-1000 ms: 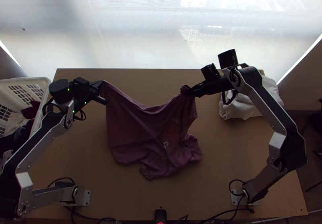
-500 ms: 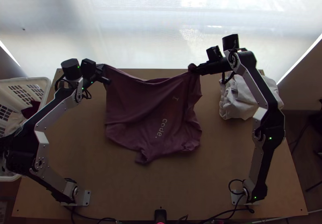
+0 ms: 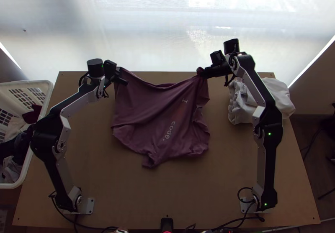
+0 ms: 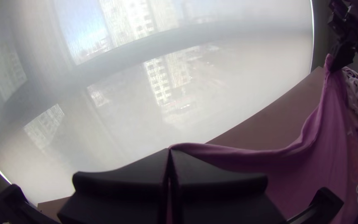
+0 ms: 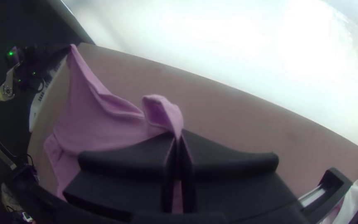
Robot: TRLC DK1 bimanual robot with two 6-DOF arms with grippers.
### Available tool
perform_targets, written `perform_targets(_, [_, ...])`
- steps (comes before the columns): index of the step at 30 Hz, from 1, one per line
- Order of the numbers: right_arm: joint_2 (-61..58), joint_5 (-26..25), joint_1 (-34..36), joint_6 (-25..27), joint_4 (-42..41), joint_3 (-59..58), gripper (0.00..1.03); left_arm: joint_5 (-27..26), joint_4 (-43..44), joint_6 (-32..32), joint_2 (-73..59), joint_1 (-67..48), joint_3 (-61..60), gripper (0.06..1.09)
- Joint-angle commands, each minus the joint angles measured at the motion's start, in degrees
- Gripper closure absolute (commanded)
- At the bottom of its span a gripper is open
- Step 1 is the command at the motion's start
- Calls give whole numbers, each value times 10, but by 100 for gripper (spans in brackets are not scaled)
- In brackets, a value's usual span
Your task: Fold the t-shirt
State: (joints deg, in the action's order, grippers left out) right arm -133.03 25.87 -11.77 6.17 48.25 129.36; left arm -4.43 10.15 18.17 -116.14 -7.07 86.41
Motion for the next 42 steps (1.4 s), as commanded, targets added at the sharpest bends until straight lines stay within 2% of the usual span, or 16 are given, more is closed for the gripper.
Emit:
perform_targets(1, [-25, -33, -9, 2, -18, 8, 100, 21, -9, 9, -66, 2, 63, 105])
perform_targets(3, [-29, -33, -12, 2, -22, 12, 95, 21, -22, 9, -73, 2, 81, 99])
perform_targets(4, [-30, -33, -13, 2, -21, 12, 90, 22, -29, 9, -76, 2, 88, 92])
perform_targets(5, [-31, -34, -14, 2, -21, 12, 86, 22, -37, 9, -77, 2, 96, 78])
perform_targets(6, [-31, -34, -14, -1, -21, 12, 78, 22, -51, 9, -76, 2, 104, 49])
perform_targets(7, [-32, -35, -15, -3, -19, 12, 67, 21, -58, 9, -74, 1, 109, 10])
perform_targets(10, [-29, -35, -16, -6, -5, 11, 54, 21, -62, 8, -64, 0, 107, 10])
perform_targets(11, [-28, -35, -16, -9, -2, 10, 44, 21, -63, 8, -60, 0, 105, 10])
perform_targets(13, [-26, -39, -16, -11, 10, 11, 13, 21, -63, 8, -53, 2, 104, 10])
perform_targets(14, [-24, -43, -16, -11, 15, 11, 4, 21, -63, 8, -49, 5, 105, 10])
perform_targets(20, [52, -45, -18, 5, 87, -15, 4, 10, -67, 23, 90, 28, 37, 10])
perform_targets(26, [211, -53, -71, 70, 96, -227, 5, -47, 8, 246, 355, -26, -301, 11])
perform_targets(29, [292, -106, -118, 105, 95, -348, 5, -91, -29, 332, 456, -27, -409, 11])
perform_targets(35, [422, -190, -211, 141, 49, -572, 5, -131, -66, 479, 647, -32, -574, 11])
perform_targets(40, [486, -256, -285, 149, 14, -679, 5, -181, -67, 599, 709, -1, -651, 11])
perform_targets(42, [505, -277, -309, 149, 1, -700, 5, -189, -73, 602, 730, -4, -660, 11])
